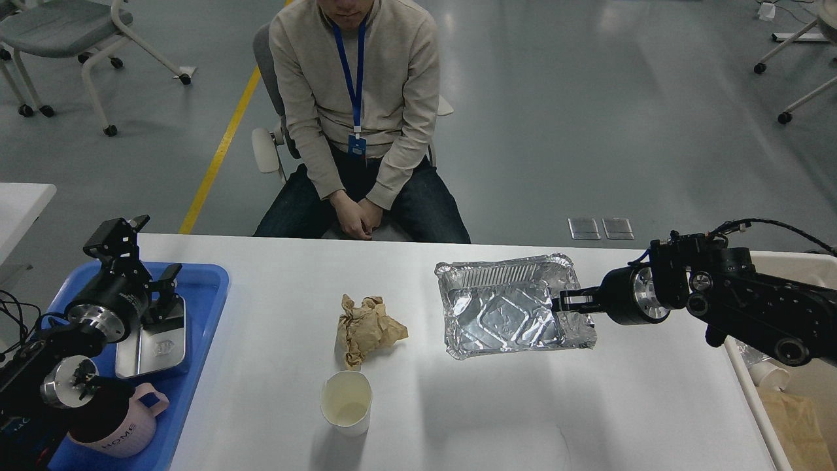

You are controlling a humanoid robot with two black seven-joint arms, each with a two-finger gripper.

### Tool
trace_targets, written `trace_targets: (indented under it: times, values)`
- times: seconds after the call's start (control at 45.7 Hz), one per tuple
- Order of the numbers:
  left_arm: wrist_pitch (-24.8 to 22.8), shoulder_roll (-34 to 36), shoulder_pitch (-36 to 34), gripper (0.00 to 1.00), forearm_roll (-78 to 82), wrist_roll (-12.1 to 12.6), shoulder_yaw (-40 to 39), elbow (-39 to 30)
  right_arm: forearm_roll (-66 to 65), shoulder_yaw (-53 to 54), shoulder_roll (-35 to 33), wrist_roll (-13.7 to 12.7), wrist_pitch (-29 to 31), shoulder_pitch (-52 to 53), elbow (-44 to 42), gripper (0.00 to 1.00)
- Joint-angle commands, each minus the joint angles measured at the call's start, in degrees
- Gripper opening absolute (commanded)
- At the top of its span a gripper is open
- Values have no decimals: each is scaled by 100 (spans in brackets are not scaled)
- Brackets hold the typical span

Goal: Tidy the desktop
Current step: 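Move the left gripper off the blue tray toward the paper cup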

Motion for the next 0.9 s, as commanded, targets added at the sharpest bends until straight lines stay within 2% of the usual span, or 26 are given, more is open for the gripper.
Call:
trace_targets:
  times: [0.0,0.11,0.263,0.438,0.591,0.679,0.876]
  values:
    - [6,546,1,97,23,343,168,-343,-2,0,23,0,-6,-1,-8,0]
    - [-127,986,27,97,31,326,308,-712,-2,0,23,0,-6,-1,-9,0]
    - [-100,1812,45,97,40,273,1055,-1055,-11,0,41,0,-32,-1,-9,0]
    - [-109,3182,335,97,172,300,1503,-1898,-2,0,14,0,-32,8,-9,0]
    - [-144,4211,335,97,330,344,1916,-2198,-11,-8,23,0,-32,-1,-9,0]
    - [-223,4572,335,97,339,344,2092,-2216,-11,-8,23,0,-32,8,-9,0]
    - [-917,4810,151,97,672,344,2119,-2260,-11,-8,23,0,-32,26,-9,0]
